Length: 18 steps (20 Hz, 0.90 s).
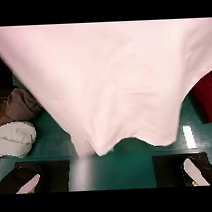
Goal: Fold the shirts.
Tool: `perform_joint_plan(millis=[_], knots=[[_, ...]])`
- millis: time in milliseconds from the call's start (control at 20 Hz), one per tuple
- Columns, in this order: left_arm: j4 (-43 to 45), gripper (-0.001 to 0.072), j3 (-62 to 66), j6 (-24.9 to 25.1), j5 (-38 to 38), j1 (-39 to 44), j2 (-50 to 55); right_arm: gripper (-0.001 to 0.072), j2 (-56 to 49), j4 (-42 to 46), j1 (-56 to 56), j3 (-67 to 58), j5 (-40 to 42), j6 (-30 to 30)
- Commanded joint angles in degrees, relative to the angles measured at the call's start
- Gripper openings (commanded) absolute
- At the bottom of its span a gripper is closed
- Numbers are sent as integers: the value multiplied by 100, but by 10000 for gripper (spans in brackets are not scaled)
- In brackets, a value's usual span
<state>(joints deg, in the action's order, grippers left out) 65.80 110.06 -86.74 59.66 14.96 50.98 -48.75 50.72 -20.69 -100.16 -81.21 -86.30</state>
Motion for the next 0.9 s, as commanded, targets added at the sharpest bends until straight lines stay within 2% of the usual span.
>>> perform_joint_plan(millis=[0, 200, 300, 450, 550, 600, 650, 700, 750, 800, 850], knots=[[120, 26, -621, 15, 249, -7, 765, 15, -723, 267, 70, 131, -758, -175], [127, 26, -675, 26, 463, -7, 2527, 15, -1659, 1580, 964, 1012, -627, -197], [120, 27, -675, 203, 444, -4, 3357, 15, -2098, 2068, 1274, 1554, -162, -197], [109, 28, -675, 229, 509, -7, 4232, 16, -2645, 2096, 1390, 2092, 715, -232], [258, 28, -673, 223, 483, -7, 4444, 16, -2903, 2087, 1390, 2212, 1139, -328], [404, 57, -673, 227, 466, -7, 4446, 16, -2999, 2087, 1390, 2199, 1281, -330], [601, 322, -651, 223, 476, -7, 4428, 17, -3062, 2087, 1360, 2157, 1373, -330], [861, 522, -570, 166, 603, -28, 4417, 24, -3123, 2085, 1311, 2063, 1405, -328], [1056, 523, -450, 114, 868, -90, 4417, 221, -3182, 2087, 1283, 1912, 1377, -326], [1143, 523, -332, 116, 1158, -179, 4417, 516, -3224, 2096, 1237, 1751, 1320, -323], [1180, 523, -234, 116, 1445, -302, 4417, 605, -3233, 2090, 1132, 1565, 1231, -323]])
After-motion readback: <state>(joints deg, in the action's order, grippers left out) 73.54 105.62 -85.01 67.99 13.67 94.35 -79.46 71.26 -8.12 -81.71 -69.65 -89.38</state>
